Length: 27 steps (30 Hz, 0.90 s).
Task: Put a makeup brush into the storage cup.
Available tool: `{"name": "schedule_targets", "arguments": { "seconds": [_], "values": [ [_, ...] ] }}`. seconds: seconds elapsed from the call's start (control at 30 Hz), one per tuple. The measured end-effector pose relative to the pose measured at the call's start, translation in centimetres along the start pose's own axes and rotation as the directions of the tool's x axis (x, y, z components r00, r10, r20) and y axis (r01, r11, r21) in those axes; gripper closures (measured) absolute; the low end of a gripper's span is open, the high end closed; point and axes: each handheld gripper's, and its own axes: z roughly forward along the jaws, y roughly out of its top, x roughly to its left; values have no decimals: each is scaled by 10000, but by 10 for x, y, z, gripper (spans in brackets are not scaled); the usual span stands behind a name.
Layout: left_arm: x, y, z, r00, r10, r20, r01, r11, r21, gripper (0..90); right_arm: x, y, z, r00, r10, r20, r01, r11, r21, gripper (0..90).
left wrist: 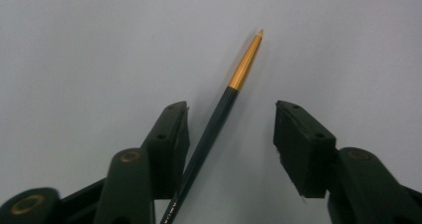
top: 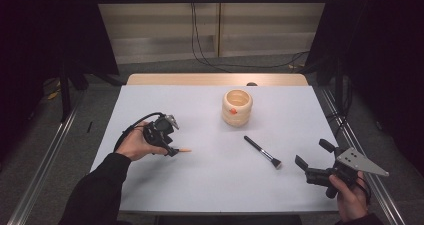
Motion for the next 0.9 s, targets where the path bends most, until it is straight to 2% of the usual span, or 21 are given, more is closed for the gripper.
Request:
{"name": "schedule_targets", "arguments": {
  "seconds": [0.1, 0.17, 0.23, 0.43, 0.6, 0.73, 0.9],
  "values": [
    [1, -1, 3, 9999, 68, 150, -70, 9999, 124, 543, 1, 0, 1, 10000, 52, 51, -52, 10000, -10, 0],
    [1, 0, 4, 9999, 93, 44, -94, 9998, 182, 582, 0, 0, 0, 10000, 23, 4, -23, 10000, 3, 0],
    [1, 0, 6, 9999, 125, 116, -128, 9996, 234, 629, 0, 0, 1, 10000, -5, 12, 5, 10000, -15, 0],
    [-1, 2, 12, 9997, 248, -45, -245, 9980, 578, 667, 0, 0, 1, 10000, 24, 14, -24, 10000, 26, 0],
    [-2, 0, 15, 9988, 486, 86, -492, 9950, 868, 692, 0, 0, 0, 10000, -5, 5, 5, 10000, 4, 0],
    [-3, 1, 15, 9980, 603, 169, -616, 9934, 970, 747, 1, 0, 1, 10000, 75, 57, -76, 10000, 7, 0],
    [-1, 0, 16, 9986, 474, 246, -495, 9944, 932, 771, 0, 0, 1, 10000, -6, -56, 6, 10000, 40, 0]
  ]
}}
